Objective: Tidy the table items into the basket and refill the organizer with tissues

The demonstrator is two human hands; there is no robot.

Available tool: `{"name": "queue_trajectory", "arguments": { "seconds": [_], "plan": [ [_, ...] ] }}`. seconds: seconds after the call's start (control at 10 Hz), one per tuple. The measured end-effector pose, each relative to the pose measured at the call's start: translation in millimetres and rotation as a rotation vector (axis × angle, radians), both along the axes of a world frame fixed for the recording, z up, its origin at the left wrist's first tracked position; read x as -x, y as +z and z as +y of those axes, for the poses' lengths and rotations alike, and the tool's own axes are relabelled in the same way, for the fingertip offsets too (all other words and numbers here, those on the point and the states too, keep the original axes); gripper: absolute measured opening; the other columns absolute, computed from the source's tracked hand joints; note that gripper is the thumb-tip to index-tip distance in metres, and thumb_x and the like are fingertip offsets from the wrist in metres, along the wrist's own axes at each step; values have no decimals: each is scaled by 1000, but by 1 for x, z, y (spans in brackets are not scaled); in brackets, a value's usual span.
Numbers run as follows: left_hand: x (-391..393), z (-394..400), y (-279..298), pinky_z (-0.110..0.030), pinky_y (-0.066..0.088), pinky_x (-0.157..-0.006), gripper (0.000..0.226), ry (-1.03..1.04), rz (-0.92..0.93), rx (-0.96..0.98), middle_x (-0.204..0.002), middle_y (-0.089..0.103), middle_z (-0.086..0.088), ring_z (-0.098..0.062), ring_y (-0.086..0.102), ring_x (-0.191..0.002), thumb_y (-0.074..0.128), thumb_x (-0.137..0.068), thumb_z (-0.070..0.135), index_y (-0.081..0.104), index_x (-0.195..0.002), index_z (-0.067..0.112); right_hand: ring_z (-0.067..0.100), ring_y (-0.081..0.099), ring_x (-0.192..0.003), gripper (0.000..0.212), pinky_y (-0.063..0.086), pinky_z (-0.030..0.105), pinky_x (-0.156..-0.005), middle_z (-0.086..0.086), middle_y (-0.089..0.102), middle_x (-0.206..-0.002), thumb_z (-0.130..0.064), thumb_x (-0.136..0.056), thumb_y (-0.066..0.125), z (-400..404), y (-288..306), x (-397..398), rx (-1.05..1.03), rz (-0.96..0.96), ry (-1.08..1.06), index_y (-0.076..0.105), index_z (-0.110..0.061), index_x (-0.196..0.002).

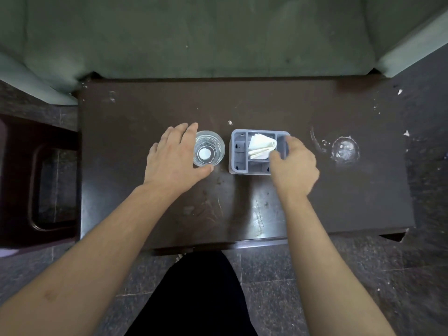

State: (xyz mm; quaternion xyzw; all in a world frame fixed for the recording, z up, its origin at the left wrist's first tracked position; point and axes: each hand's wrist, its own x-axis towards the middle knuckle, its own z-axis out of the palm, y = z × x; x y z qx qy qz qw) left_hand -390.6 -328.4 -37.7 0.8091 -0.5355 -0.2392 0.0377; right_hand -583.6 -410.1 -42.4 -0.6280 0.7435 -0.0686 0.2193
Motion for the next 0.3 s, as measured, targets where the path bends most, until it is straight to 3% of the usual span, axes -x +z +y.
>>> {"name": "queue_trajectory", "arguments": {
  "seconds": [0.1, 0.2, 0.3],
  "plan": [
    [-1, 10, 14, -48, 26, -111, 80, -7, 78, 43, -152, 31, -4, -24, 22, -143, 61, -82, 47, 25, -146, 17, 29, 51, -117, 41, 43, 38, -88, 6, 61, -123, -22, -84, 52, 10, 13, -16, 21, -5, 163, 55, -19, -125],
    [-3, 42, 31, -41, 31, -110, 62, 5, 222, 96, -149, 38, -4, -22, 31, -139, 53, -90, 39, 32, -144, 16, 26, 44, -128, 41, 40, 40, -98, 3, 50, -140, -22, -92, 46, 34, 24, -32, -40, 26, 458, 49, -14, -132],
    [-8, 63, 40, -43, 28, -113, 62, -31, 211, 45, -153, 31, -3, -20, 23, -143, 48, -93, 40, 27, -146, 15, 23, 33, -137, 45, 33, 45, -108, 1, 39, -150, -25, -95, 42, 47, 32, -33, -64, 93, 610, 42, -13, -139]
  ]
}}
